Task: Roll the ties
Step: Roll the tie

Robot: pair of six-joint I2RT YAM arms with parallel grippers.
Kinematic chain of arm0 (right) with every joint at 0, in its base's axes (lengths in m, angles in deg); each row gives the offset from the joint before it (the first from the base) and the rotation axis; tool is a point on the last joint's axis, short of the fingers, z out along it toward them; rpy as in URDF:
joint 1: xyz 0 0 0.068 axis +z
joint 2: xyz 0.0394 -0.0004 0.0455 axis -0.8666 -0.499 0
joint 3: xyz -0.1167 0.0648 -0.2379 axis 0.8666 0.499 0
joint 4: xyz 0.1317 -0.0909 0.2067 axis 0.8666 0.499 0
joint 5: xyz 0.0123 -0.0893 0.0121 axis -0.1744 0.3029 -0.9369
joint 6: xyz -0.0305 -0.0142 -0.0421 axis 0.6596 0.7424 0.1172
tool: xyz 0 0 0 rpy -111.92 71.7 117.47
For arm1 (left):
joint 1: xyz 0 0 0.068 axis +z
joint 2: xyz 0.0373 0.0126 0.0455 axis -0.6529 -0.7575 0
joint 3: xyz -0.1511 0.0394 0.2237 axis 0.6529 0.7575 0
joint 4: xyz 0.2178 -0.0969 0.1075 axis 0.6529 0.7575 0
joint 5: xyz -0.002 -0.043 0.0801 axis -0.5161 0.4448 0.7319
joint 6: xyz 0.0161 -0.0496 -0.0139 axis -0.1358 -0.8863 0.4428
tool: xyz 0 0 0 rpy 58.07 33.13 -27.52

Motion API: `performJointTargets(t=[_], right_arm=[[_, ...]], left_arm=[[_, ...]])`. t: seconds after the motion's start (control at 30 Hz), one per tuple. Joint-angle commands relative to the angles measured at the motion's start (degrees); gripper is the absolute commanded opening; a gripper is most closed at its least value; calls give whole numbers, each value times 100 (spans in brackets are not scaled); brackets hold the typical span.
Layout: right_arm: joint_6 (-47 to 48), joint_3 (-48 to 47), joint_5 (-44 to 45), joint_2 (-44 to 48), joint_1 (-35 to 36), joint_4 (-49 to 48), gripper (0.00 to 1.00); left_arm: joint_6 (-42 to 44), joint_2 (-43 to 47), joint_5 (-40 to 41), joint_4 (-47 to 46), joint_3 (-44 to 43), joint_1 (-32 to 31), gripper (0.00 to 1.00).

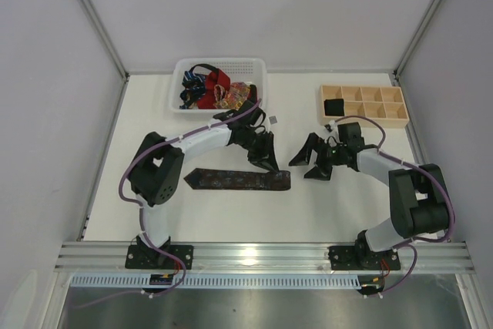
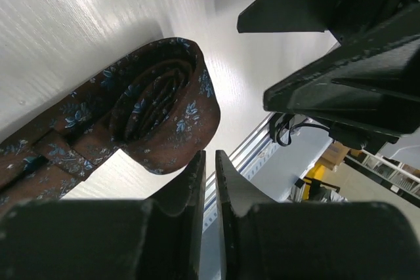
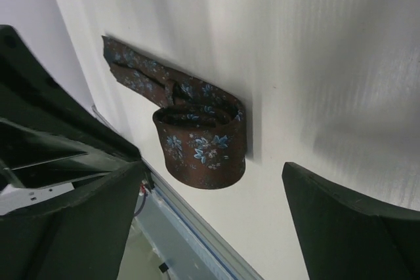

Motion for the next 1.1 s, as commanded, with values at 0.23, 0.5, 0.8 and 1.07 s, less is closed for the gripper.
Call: performJointTargets(t=[0.23, 0.5, 0.8, 1.07], right_arm=[[-91, 364, -1203, -506, -53, -1480, 80], [-21, 434, -1247, -735, 96, -1603, 73], [-38, 592, -1141, -831, 377, -1734, 75], [-451, 610, -1098, -1200, 703, -2578, 76]], left_arm=[[88, -103, 56, 167, -70, -48, 15], [220, -200, 170, 123, 158, -48, 15], [352, -288, 214, 53, 343, 84, 14], [475, -306, 258, 79, 413, 295, 14]])
